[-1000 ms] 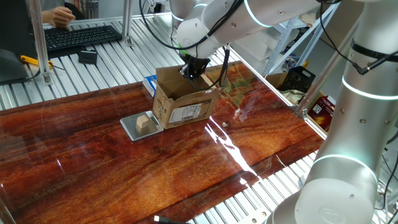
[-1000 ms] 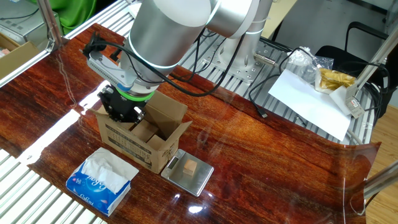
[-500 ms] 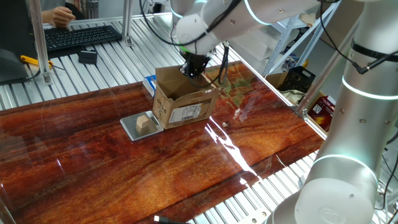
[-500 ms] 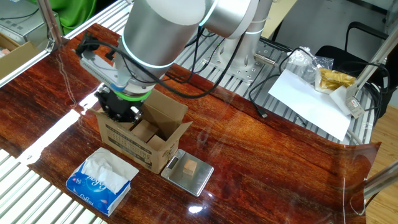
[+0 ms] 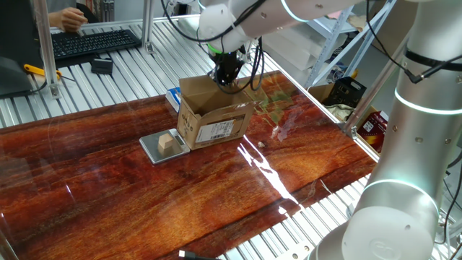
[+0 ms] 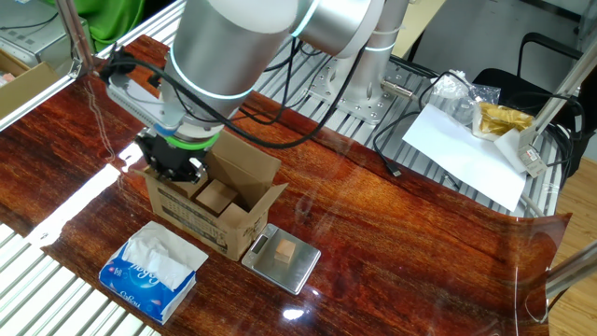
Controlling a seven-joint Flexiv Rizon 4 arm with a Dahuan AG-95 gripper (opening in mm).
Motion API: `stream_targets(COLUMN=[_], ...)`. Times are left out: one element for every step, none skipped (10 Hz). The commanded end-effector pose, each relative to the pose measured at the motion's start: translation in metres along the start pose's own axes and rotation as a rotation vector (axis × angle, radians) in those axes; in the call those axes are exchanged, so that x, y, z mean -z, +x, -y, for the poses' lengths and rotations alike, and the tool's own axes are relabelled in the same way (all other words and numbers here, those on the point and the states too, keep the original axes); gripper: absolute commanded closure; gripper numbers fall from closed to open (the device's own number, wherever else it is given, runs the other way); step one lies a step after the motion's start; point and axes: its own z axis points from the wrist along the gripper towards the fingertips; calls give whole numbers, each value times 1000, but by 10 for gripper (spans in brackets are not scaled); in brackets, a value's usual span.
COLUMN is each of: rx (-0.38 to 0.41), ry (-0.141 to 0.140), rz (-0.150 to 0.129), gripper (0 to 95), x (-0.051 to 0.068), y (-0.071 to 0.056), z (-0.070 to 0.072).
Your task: Open a box
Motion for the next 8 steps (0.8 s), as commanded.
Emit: stream_targets(rx=[7,15,23,27,33,35,44,48], ry=[5,4,5,5,4,4,4,4], rz=[-5,-4,-5,-5,-4,-4,-4,-4], gripper=[950,950,950,950,950,950,950,950], x=[-1,-1,-1,-1,-1,-1,-1,-1], y=[-1,-4,-6,-8,-10,-11,-13,-15], z=[1,5,7,9,13,14,18,20])
